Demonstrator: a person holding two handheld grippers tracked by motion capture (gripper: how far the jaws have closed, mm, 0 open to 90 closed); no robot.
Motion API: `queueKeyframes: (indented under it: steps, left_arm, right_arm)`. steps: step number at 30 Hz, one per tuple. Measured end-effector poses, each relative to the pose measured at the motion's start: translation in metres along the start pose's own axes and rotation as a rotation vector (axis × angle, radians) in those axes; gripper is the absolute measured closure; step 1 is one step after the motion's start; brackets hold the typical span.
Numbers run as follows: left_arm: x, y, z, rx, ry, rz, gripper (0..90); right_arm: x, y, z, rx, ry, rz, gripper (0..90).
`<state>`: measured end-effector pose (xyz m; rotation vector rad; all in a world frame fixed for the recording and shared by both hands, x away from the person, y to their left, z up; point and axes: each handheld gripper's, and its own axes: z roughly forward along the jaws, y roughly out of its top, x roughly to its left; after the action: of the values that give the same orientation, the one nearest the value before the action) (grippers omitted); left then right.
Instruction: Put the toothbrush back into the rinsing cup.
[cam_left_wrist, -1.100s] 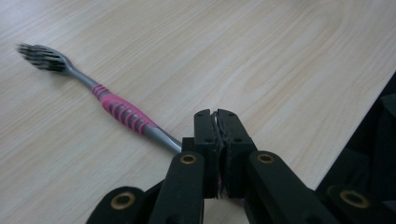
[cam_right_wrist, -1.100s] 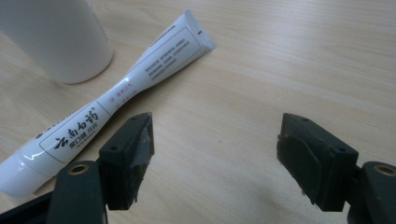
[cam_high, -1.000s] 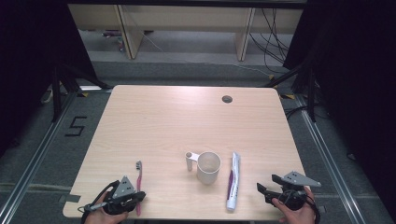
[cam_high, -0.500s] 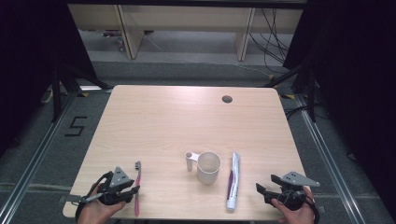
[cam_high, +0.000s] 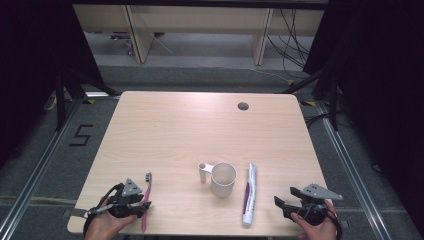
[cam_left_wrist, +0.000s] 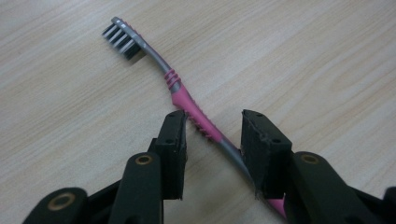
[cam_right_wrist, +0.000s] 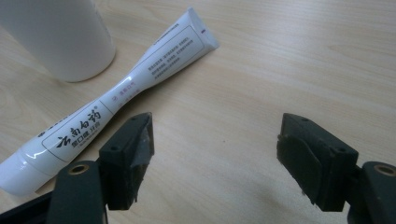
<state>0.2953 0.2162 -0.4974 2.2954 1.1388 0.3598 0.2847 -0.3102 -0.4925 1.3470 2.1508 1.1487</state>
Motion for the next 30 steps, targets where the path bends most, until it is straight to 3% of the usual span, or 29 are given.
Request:
queueKeyframes:
  steps: [2,3,4,7,8,25,30]
  left_arm:
    - [0.000,0.000,0.000,0.002,-0.001,-0.001,60.6]
    - [-0.001,0.000,0.001,-0.013,-0.005,-0.027,60.6]
    - [0.001,0.001,0.001,-0.001,0.008,0.002,60.6]
    - [0.002,0.002,0.000,0.013,-0.003,0.005,61.0]
    - [0.003,0.003,0.000,0.020,-0.005,0.022,61.3]
    - [0.006,0.011,0.008,0.055,-0.008,0.040,69.1]
    - [0.008,0.016,0.008,0.097,-0.012,0.066,72.7]
  right_arm:
    - [0.000,0.000,0.000,0.000,0.000,-0.004,28.0]
    - [0.000,0.000,0.000,-0.002,0.000,-0.002,28.0]
    - [0.000,0.000,0.000,-0.002,-0.001,0.001,28.0]
    - [0.001,0.000,0.000,0.000,0.012,0.012,28.0]
    - [0.001,0.000,0.000,0.001,0.009,0.012,28.0]
    - [0.000,0.000,0.000,-0.014,0.011,0.013,28.0]
    - [0.000,0.001,-0.001,-0.017,-0.001,0.004,28.1]
